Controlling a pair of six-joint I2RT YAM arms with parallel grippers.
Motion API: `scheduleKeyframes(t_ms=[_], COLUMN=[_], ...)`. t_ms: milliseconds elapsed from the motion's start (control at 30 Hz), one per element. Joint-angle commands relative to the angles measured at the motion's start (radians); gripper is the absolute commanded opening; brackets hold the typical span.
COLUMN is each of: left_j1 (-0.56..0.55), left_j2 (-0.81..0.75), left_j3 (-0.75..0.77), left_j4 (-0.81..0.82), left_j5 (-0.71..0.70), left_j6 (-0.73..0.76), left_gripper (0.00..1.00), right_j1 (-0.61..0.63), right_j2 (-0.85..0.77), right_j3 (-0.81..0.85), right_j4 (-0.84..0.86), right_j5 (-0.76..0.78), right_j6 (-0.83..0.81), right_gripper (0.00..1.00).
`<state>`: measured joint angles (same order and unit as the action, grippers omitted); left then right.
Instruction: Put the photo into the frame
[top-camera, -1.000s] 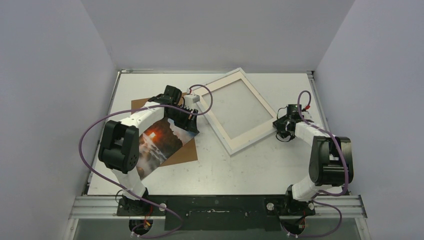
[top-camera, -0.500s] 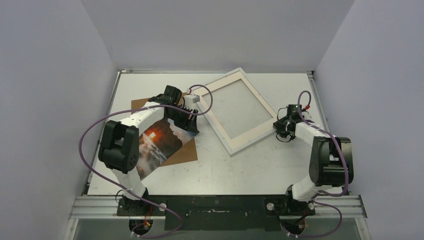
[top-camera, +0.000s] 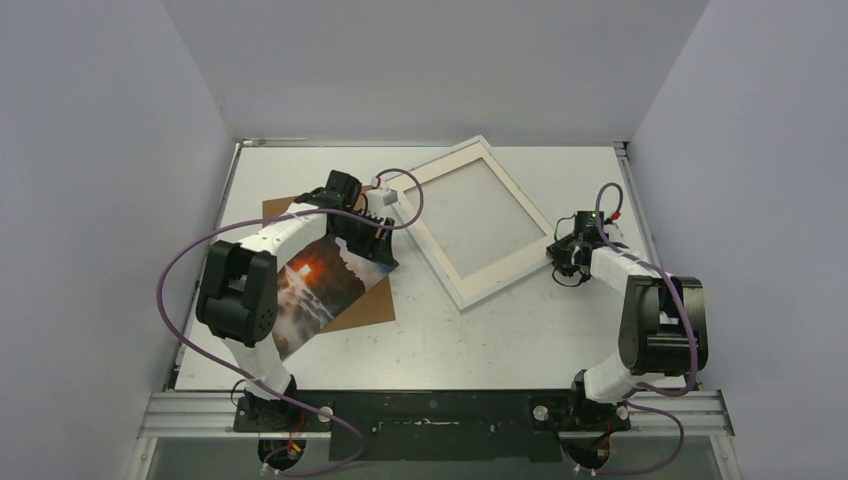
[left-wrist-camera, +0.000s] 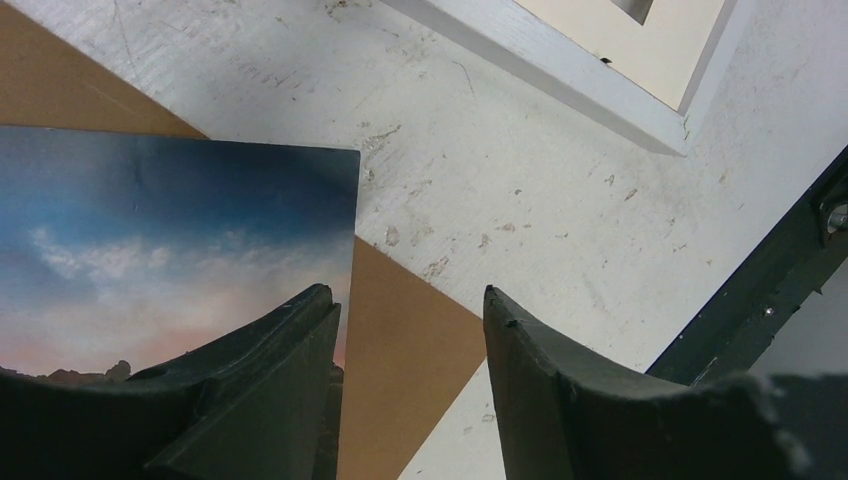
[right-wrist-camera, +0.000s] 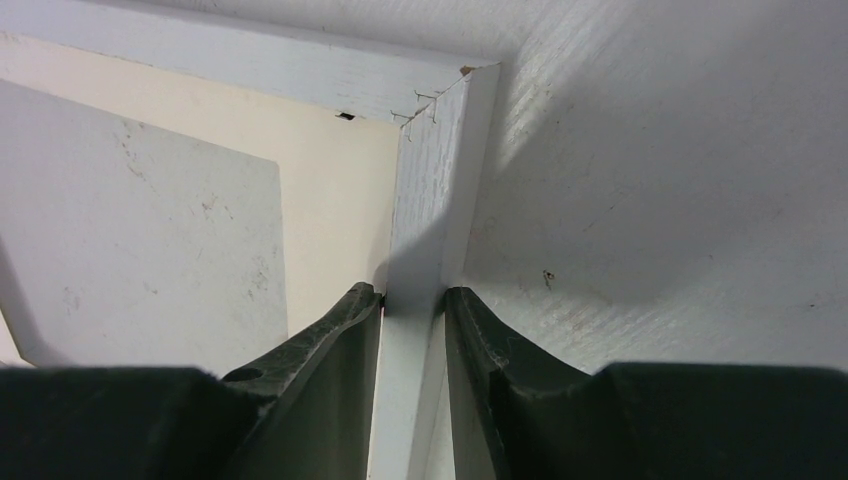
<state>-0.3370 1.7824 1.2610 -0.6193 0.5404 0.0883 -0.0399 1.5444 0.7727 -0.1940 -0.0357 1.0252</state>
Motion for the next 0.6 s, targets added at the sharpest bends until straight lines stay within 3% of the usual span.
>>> scheduleKeyframes(t_ms=[0, 133, 233, 333, 433, 567], left_j1=[0.034, 0.089, 0.154, 0.236, 0.364, 0.545], left_j2=[-0.002, -0.007, -0.019, -0.031, -0.031, -0.008], left_j3=[0.044, 0.113, 0.183, 0.269, 0.330, 0.378], left_j4=[-0.039, -0.102, -0.161, -0.236, -0.327, -0.395], left_j5=[0.045, 0.060, 0.064, 0.048, 0.026, -0.018], left_j6=[-0.005, 0.010, 0.035, 0.090, 0.153, 0.249], left_gripper=[0.54, 0.60, 0.64, 0.69, 0.79, 0.83], right_j1=[-0.005, 0.003, 0.032, 0.141, 0.336, 0.639], right_j2=[-0.059, -0.129, -0.201, -0.258, -0.263, -0.105], right_j3=[-0.007, 0.007, 0.046, 0.092, 0.138, 0.254], right_j4=[0.004, -0.032, -0.087, -0.130, -0.123, -0.070], right_j5=[0.008, 0.032, 0.096, 0.157, 0.214, 0.238], right_j6=[-0.018, -0.036, -0.056, -0.071, -0.063, -0.064], right_gripper=[0.23, 0.65, 0.87, 0.94, 0.97, 0.98])
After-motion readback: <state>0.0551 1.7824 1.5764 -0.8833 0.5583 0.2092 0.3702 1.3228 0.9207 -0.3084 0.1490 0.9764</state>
